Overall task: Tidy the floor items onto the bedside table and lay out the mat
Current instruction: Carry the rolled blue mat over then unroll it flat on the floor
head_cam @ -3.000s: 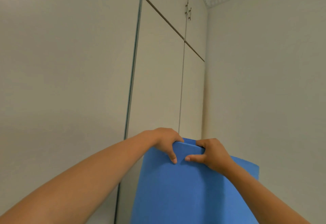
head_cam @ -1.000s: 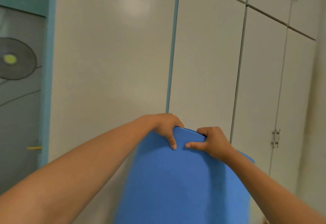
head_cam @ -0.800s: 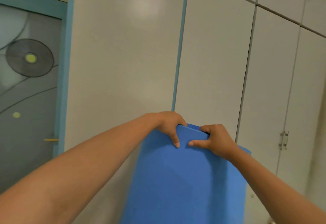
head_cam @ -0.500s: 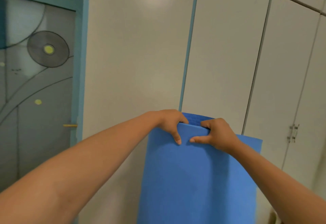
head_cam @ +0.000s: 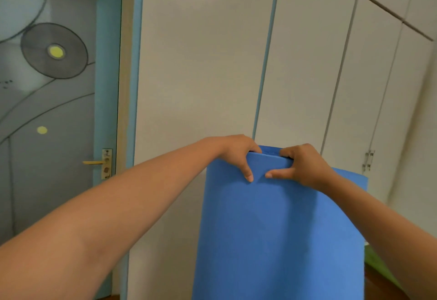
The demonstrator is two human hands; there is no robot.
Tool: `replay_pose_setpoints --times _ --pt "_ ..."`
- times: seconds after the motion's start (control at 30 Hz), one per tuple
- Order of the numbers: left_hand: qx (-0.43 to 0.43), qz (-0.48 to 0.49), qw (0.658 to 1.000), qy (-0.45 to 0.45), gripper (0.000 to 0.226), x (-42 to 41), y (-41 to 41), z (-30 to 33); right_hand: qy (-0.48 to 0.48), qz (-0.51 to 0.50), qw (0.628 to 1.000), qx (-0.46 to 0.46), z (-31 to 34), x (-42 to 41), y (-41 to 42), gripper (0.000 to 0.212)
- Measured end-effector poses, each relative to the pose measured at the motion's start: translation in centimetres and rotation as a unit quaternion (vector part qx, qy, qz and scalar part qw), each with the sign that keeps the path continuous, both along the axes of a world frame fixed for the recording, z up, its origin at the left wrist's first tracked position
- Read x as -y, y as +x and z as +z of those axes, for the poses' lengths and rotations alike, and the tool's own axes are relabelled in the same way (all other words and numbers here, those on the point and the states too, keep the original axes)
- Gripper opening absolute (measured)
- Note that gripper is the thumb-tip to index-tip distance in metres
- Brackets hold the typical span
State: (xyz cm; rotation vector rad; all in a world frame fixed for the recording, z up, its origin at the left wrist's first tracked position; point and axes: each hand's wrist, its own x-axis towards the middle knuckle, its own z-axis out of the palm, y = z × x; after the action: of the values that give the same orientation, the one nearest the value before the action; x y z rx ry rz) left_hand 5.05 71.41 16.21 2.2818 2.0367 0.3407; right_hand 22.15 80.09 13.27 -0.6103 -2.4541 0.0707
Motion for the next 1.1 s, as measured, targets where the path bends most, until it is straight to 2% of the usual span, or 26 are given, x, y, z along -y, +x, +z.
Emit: replay_pose_setpoints --times 0.17,0.27,0.4,0.57,0.83,1.1 --pt "-0.037 -0.026 0.999 -0.006 0.029 1.2 -0.2 0.4 -0.054 -0.042 0.997 -0.034 -0.7 2.7 0.2 0.039" --pt "-0.041 -0.033 0.998 -0.015 0.031 1.7 0.1 0.6 -0.065 -0.04 0.995 -0.058 -1.3 3.7 0.6 0.049" --pt "-0.058 -0.027 0.997 -0.039 0.042 2.2 1.4 1.2 -0.082 -0.037 0.992 -0.086 -1.8 4.0 1.6 0.048" --pt "-0.061 -0.011 0.997 -0.048 0.03 3.2 3.5 2.5 -0.09 -0.023 0.991 -0.095 -1.2 4.7 3.4 0.043" --pt "-0.069 -0.004 0.997 -0.029 0.034 8.2 8.3 1.8 -0.042 -0.024 0.997 -0.056 -0.9 10.0 8.2 0.051" --pt "-0.027 -0.027 0.999 0.009 0.027 15.8 7.6 2.6 0.04 -0.058 0.998 0.007 2.5 17.6 8.0 0.048"
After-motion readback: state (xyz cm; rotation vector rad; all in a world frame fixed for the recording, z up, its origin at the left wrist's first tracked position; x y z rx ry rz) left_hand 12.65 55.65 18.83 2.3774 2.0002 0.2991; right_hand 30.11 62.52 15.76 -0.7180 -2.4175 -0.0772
